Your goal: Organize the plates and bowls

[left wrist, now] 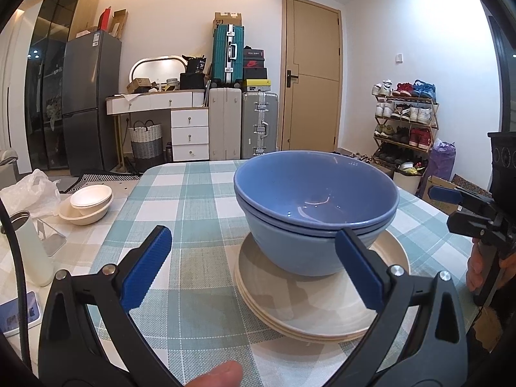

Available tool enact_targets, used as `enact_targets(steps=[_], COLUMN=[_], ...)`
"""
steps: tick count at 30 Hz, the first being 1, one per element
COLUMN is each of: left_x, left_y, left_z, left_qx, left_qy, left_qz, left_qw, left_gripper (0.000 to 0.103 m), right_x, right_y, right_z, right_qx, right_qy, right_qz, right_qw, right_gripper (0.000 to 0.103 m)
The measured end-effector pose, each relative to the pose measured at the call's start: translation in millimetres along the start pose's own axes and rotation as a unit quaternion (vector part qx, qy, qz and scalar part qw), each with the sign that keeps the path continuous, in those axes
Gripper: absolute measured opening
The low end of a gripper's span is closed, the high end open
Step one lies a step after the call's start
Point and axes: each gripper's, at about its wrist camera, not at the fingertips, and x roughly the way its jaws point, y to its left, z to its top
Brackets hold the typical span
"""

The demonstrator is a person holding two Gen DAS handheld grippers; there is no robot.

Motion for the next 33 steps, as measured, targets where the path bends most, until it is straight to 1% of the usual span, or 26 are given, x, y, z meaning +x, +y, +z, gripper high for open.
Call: enact_targets(steps=[4,11,33], left_x=[-1.8,-2.1,1.6], left_y=[0.5,0.1,-1.0], left_z=[-1.4,-2.6,-3.9], left_qx=[0.002,0.001,0.004], left_qy=[-0.003,-0.004,-0.004], left_qz=[-0.004,-0.006,-0.007], left_qw=[1.0000,1.0000,1.0000], left_gripper=[0.101,0.101,0.101], right_x=[-1.4,-0.3,-1.7], right_y=[-1.0,2.6,0.8], right_z=[-1.0,-1.5,-2.2], right_qx=[0.003,-0.006,-0.001], right_qy=[-0.004,-0.003,-0.005], right_qz=[0.007,0.004,0.005], right_qw=[1.000,1.000,1.000], right_gripper=[0.103,0.103,0.103])
